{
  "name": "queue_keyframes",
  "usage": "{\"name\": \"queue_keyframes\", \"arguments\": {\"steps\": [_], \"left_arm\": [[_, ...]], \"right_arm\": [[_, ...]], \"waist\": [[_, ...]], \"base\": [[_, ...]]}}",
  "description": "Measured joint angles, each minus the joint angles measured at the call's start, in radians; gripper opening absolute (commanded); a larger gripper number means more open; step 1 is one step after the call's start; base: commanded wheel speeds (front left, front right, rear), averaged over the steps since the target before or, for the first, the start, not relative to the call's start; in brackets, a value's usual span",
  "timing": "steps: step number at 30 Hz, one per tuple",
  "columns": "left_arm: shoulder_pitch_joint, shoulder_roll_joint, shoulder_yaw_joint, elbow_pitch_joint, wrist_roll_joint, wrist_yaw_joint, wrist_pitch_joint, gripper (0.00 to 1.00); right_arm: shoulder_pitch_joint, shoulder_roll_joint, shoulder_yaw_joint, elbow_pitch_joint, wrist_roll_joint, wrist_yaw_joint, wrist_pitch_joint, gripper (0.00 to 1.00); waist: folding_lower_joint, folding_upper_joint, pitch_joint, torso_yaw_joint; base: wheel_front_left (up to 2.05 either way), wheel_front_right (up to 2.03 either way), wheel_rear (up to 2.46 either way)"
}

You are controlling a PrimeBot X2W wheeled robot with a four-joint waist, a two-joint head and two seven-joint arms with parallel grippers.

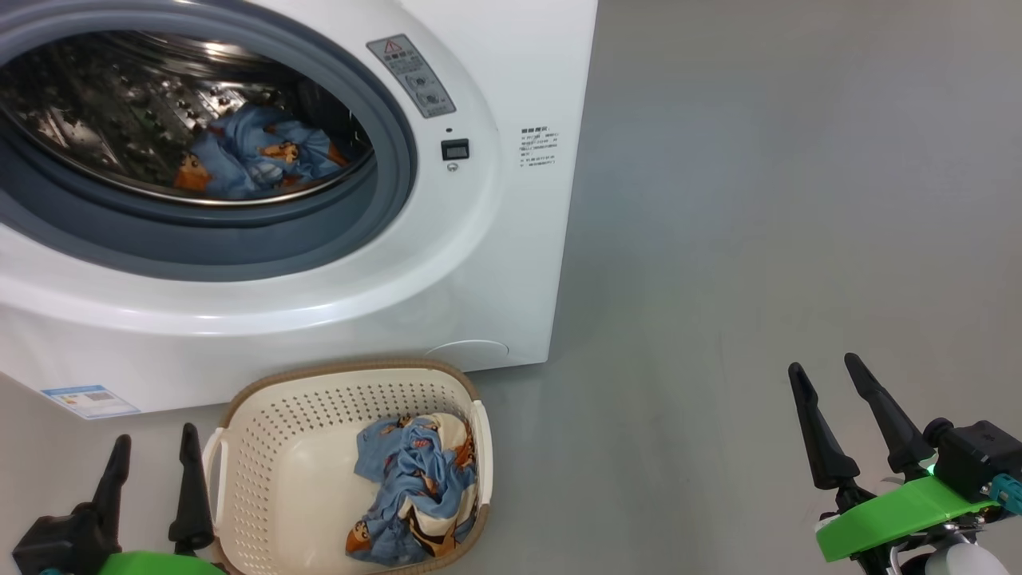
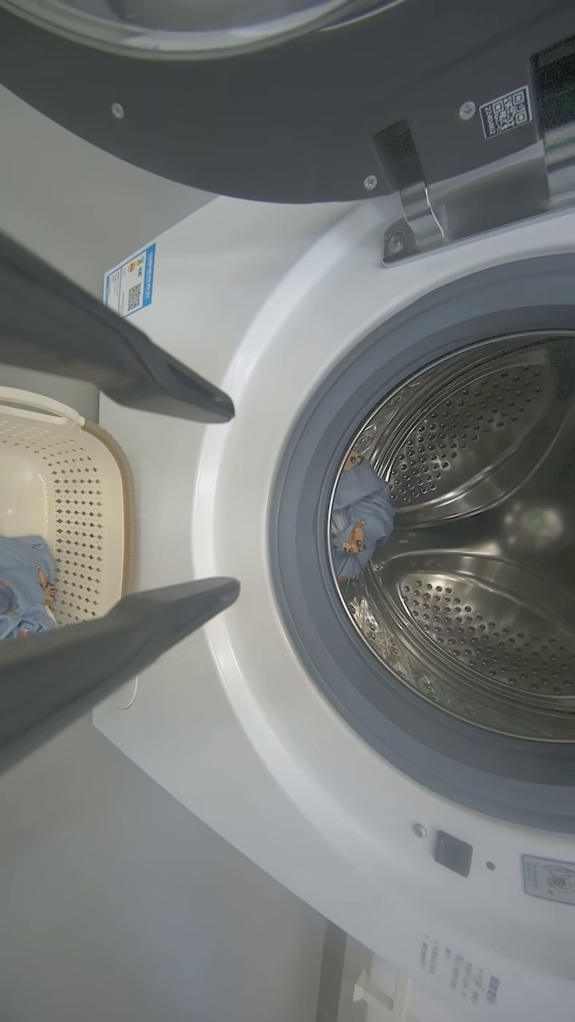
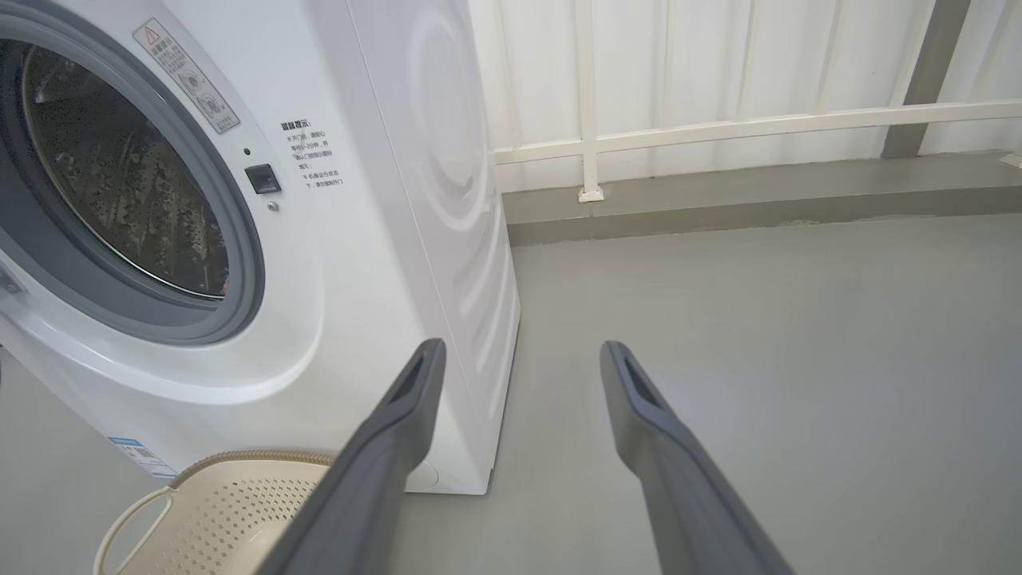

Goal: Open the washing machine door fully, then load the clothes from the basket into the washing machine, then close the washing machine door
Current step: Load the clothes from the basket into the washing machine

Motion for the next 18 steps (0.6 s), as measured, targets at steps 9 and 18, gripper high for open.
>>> {"name": "queue_keyframes", "arguments": {"steps": [9,18], "left_arm": [[-0.004,-0.005,-0.024,0.031,-0.012,0.0,0.0,1.0],[-0.076,-0.008,-0.089,0.119,-0.029,0.0,0.0,1.0]], "right_arm": [[-0.016,0.012,0.0,-0.008,0.0,0.0,0.0,1.0],[-0.079,0.036,-0.006,-0.021,0.0,0.0,0.0,1.0]], "waist": [[0.0,0.0,0.04,-0.009],[0.0,0.0,0.118,-0.018]], "base": [[0.0,0.0,0.0],[0.0,0.0,0.0]]}}
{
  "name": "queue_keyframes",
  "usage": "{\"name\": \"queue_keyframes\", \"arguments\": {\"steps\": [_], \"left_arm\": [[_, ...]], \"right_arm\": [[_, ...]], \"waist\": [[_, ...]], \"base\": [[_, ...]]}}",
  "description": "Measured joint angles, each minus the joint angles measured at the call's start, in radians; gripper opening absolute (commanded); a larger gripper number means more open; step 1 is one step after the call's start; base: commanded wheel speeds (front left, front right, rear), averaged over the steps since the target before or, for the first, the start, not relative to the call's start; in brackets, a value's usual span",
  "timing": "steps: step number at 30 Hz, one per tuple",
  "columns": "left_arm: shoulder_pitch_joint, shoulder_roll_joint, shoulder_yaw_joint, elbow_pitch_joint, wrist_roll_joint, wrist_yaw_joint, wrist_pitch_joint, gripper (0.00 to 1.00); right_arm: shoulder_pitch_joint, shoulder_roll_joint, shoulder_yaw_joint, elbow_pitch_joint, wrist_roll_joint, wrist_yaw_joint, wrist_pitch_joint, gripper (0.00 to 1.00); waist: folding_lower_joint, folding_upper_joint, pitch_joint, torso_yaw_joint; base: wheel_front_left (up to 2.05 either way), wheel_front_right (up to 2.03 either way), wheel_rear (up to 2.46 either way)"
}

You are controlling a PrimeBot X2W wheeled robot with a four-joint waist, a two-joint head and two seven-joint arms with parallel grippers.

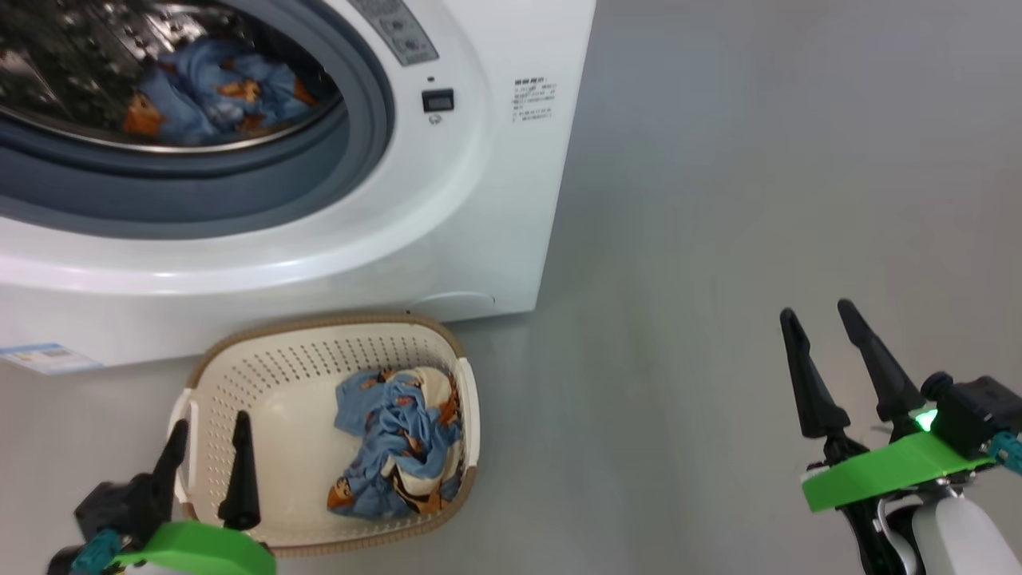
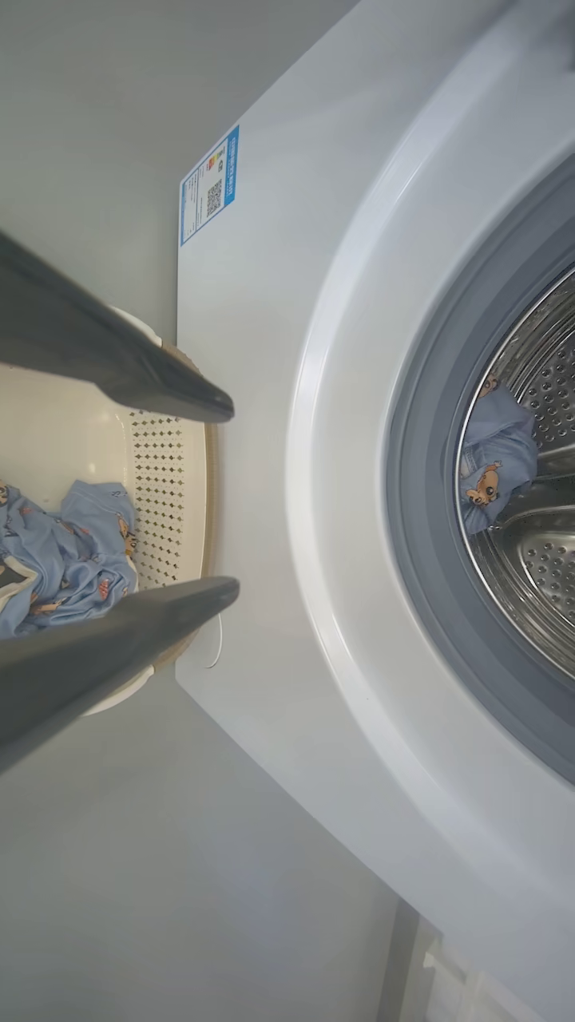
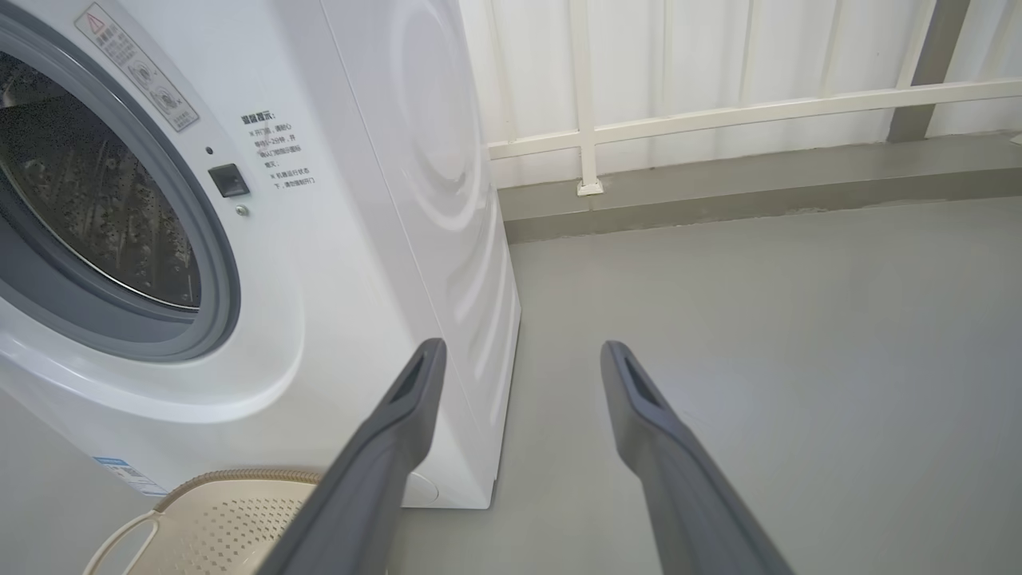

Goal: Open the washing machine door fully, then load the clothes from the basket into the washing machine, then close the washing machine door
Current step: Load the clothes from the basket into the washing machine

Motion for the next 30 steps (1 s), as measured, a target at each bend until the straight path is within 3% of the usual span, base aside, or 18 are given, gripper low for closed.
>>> {"name": "queue_keyframes", "arguments": {"steps": [17,30], "left_arm": [[-0.221,0.04,-0.164,0.262,-0.105,0.0,0.0,1.0],[-0.504,0.1,-0.439,0.604,-0.271,0.0,0.001,1.0]], "right_arm": [[-0.119,0.036,-0.003,-0.017,-0.002,0.0,0.0,1.0],[-0.211,0.07,0.026,-0.022,-0.002,0.0,0.0,1.0]], "waist": [[0.0,0.0,0.189,-0.019],[0.0,0.0,0.344,-0.059]], "base": [[0.0,0.0,0.0],[0.0,0.0,0.0]]}}
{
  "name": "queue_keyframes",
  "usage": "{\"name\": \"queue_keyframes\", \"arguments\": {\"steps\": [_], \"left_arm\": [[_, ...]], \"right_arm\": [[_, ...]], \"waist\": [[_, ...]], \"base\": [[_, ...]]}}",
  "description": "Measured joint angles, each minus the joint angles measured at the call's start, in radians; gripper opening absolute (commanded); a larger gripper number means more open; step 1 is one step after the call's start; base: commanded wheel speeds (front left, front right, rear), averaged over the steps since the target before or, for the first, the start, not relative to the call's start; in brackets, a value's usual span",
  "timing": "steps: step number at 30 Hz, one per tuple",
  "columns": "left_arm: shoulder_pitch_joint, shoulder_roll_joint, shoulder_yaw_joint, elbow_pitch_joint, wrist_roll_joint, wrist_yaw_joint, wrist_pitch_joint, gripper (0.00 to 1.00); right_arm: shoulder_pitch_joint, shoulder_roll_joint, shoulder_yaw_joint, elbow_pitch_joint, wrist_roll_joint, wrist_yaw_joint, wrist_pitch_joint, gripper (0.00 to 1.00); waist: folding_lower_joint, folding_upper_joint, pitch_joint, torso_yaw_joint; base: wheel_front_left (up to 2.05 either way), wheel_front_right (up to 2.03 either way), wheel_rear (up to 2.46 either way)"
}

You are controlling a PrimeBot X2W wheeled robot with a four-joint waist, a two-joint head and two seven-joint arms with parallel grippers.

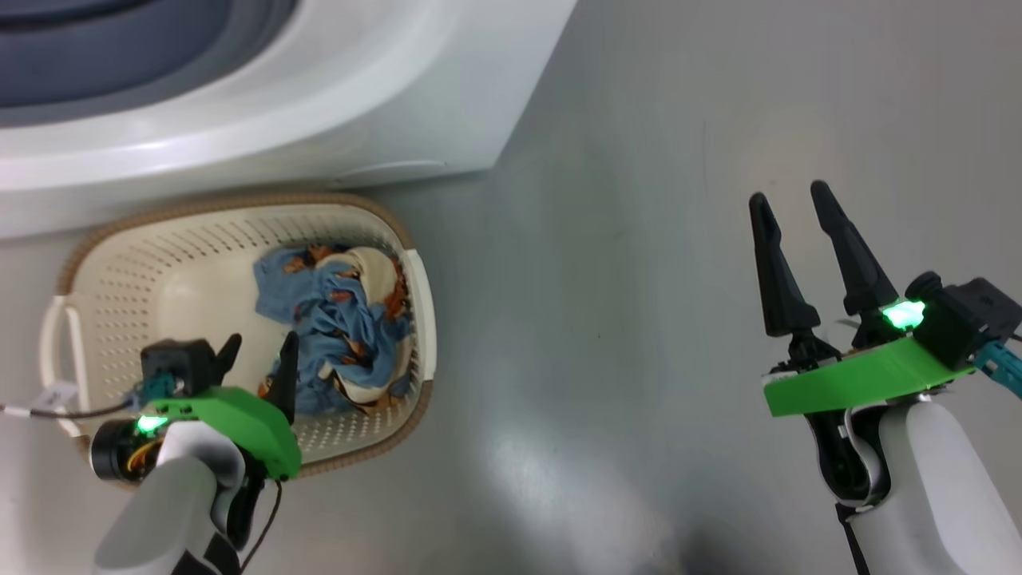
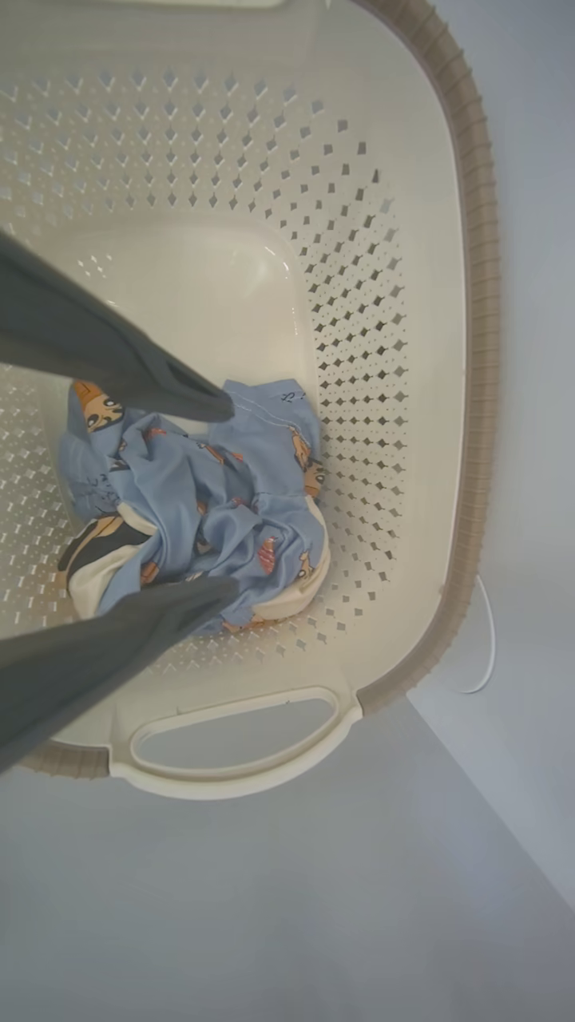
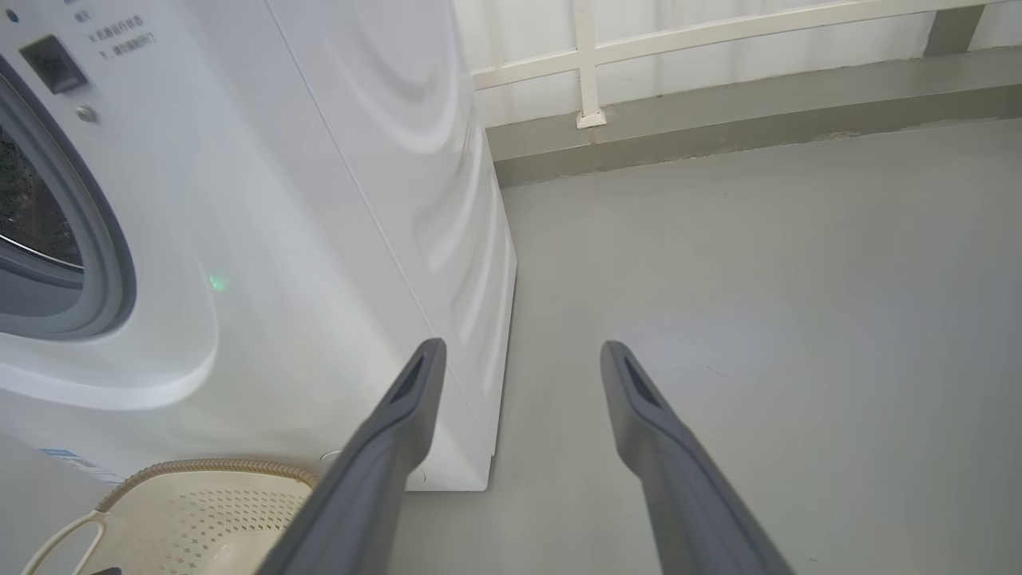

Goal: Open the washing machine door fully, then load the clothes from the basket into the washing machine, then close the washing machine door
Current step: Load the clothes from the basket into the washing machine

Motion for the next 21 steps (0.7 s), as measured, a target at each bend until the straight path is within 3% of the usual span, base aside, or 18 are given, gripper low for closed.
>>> {"name": "queue_keyframes", "arguments": {"steps": [8,21], "left_arm": [[-0.102,0.029,-0.175,0.07,-0.123,0.0,0.03,1.0],[-0.223,0.121,-0.437,0.053,-0.368,0.0,0.111,1.0]], "right_arm": [[-0.038,0.017,0.011,-0.008,0.0,0.0,0.0,1.0],[-0.085,0.035,0.047,-0.018,0.0,0.0,0.0,1.0]], "waist": [[0.0,0.0,0.083,-0.031],[0.0,0.0,0.196,-0.082]], "base": [[0.0,0.0,0.0],[0.0,0.0,0.0]]}}
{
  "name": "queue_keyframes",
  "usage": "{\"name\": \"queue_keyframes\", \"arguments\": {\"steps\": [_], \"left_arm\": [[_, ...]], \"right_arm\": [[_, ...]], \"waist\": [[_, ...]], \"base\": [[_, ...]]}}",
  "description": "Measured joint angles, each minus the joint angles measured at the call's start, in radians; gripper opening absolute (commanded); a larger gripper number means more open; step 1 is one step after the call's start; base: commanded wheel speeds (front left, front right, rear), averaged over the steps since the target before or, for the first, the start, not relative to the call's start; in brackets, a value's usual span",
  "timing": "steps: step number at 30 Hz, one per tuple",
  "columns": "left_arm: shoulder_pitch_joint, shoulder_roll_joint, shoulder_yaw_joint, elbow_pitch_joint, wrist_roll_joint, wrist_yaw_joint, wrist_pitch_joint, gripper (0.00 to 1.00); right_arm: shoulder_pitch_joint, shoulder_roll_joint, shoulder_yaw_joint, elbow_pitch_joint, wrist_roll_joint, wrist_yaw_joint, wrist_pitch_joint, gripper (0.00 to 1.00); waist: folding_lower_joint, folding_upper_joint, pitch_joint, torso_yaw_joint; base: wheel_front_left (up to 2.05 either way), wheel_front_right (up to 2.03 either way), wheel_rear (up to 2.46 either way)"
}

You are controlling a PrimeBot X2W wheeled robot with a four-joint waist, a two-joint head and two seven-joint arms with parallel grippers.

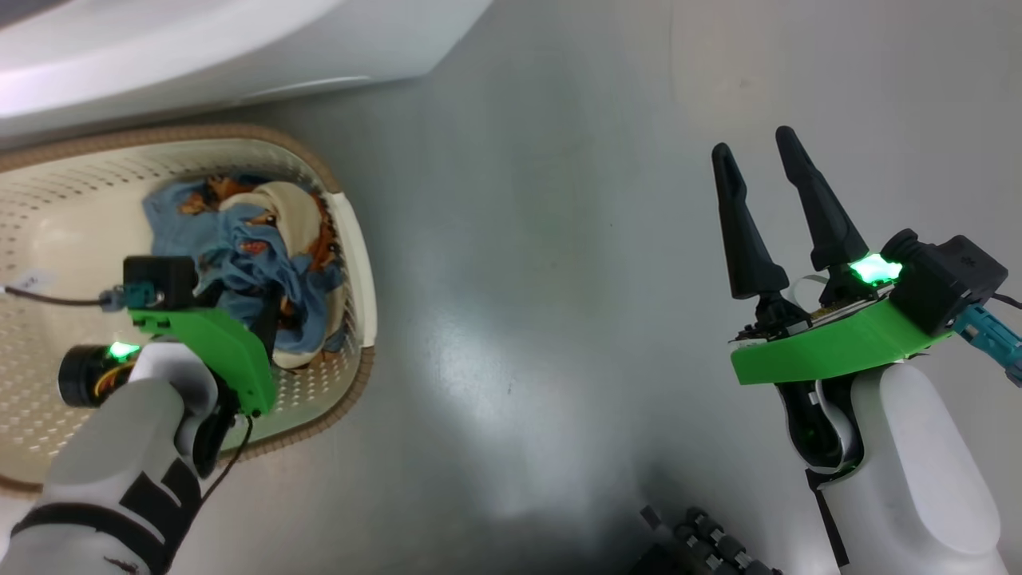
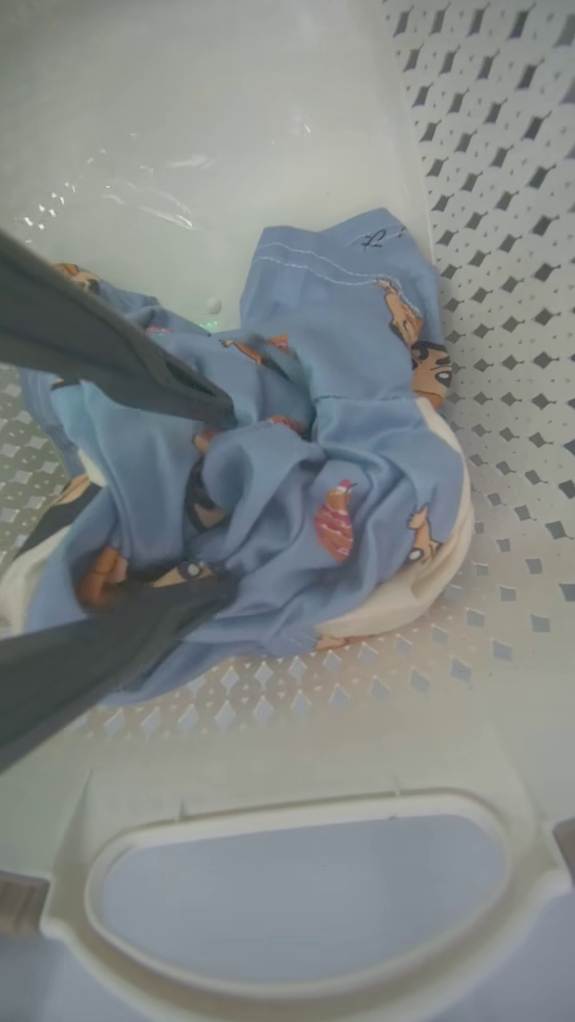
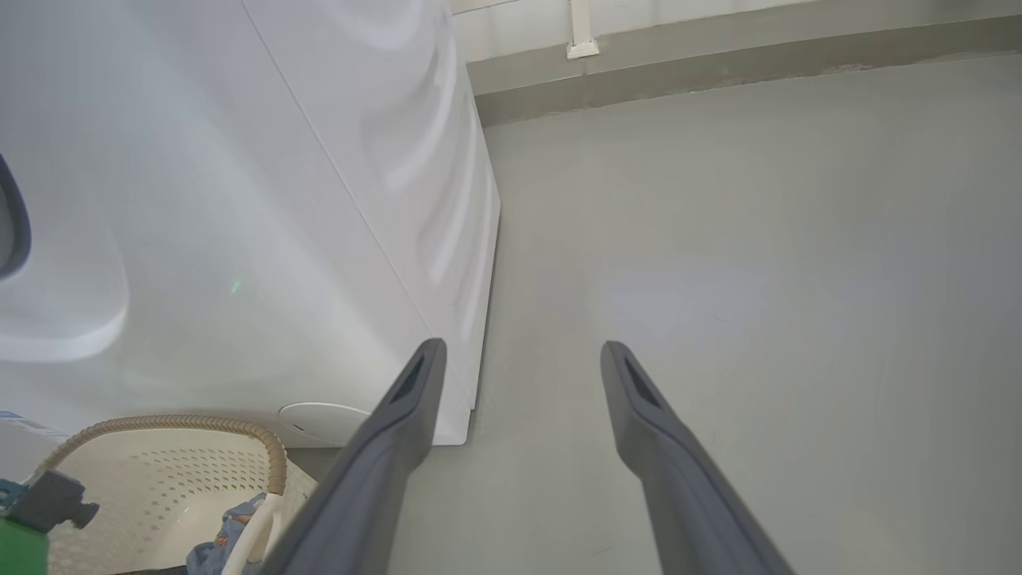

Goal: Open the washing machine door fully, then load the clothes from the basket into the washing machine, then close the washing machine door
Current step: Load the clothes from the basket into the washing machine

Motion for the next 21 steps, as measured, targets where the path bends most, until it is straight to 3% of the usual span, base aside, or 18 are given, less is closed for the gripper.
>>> {"name": "queue_keyframes", "arguments": {"steps": [11,12,13,15,21], "left_arm": [[-0.068,0.042,-0.169,-0.011,-0.153,0.0,0.005,1.0],[-0.072,0.046,-0.185,-0.011,-0.164,0.0,0.005,0.96],[-0.075,0.049,-0.197,-0.011,-0.174,0.0,0.005,0.42],[-0.082,0.055,-0.219,-0.01,-0.196,0.0,0.004,0.0],[-0.084,0.056,-0.263,0.002,-0.273,0.0,-0.02,0.0]], "right_arm": [[-0.017,0.016,0.026,-0.008,0.0,0.0,0.0,1.0],[-0.017,0.016,0.026,-0.009,0.0,0.0,0.0,1.0],[-0.017,0.016,0.026,-0.009,0.0,0.0,0.0,1.0],[-0.017,0.017,0.026,-0.01,0.0,0.0,0.0,1.0],[-0.017,0.016,0.023,-0.009,-0.003,0.0,0.0,1.0]], "waist": [[0.0,0.0,0.041,-0.038],[0.0,0.0,0.042,-0.041],[0.0,0.0,0.043,-0.045],[0.0,0.0,0.044,-0.049],[0.0,0.0,0.027,-0.048]], "base": [[0.0,0.0,0.0],[0.0,0.0,0.0],[0.0,0.0,0.0],[0.0,0.0,0.0],[0.0,0.0,0.0]]}}
